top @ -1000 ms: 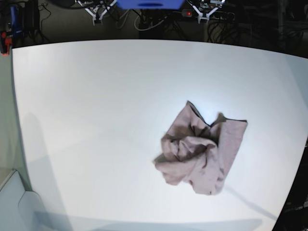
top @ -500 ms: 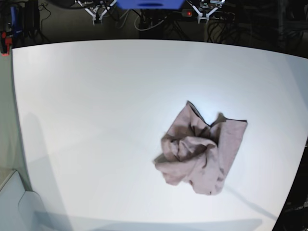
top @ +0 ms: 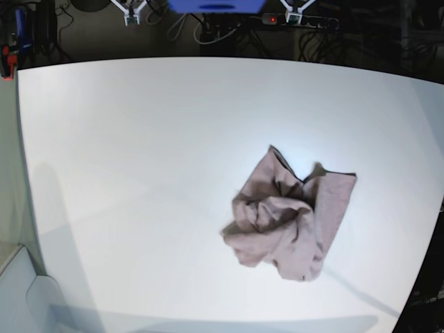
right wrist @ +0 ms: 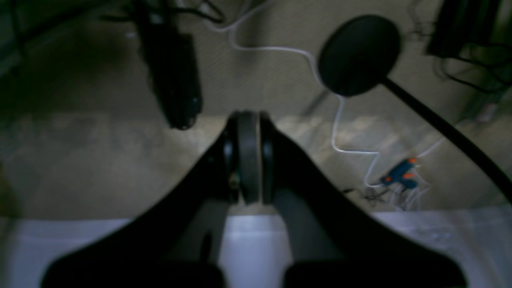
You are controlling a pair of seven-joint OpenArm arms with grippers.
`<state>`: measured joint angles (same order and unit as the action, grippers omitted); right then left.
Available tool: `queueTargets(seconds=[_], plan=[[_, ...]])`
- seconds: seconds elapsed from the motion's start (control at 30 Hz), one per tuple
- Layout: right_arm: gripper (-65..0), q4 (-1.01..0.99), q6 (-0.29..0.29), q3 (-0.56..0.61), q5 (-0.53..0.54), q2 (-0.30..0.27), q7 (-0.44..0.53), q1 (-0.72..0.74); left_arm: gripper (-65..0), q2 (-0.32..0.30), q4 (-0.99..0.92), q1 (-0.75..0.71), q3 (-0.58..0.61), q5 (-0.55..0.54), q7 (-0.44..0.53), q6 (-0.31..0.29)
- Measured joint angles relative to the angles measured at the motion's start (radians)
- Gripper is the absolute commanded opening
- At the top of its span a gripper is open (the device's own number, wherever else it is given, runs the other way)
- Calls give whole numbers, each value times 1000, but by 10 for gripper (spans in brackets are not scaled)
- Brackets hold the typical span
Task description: Layout the t-shirt on the table in an organized manner, then fold the t-shirt properly
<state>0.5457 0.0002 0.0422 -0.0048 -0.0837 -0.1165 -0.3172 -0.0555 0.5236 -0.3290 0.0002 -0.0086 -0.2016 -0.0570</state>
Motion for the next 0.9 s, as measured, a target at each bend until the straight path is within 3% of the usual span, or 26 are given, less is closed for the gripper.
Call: queueTargets(seconds=[0.43,0.6,0.73,0.9], plan=[[-650,575,0,-3,3,-111,-9,-367,-648,-76,665,-440,0,0,-14,3],[-650,886,0,-3,2,-136,-71,-513,-648,-134,964,-551,0,-130,-150,4],[-650,1085,3,0,6,-151,-141,-592,-648,-204,1109,-595,-3,-224,-167,3],[-650,1304,3,-2,6,-166,-186,-692,-648,-243,1235,-650,-13,-244,-175,8]])
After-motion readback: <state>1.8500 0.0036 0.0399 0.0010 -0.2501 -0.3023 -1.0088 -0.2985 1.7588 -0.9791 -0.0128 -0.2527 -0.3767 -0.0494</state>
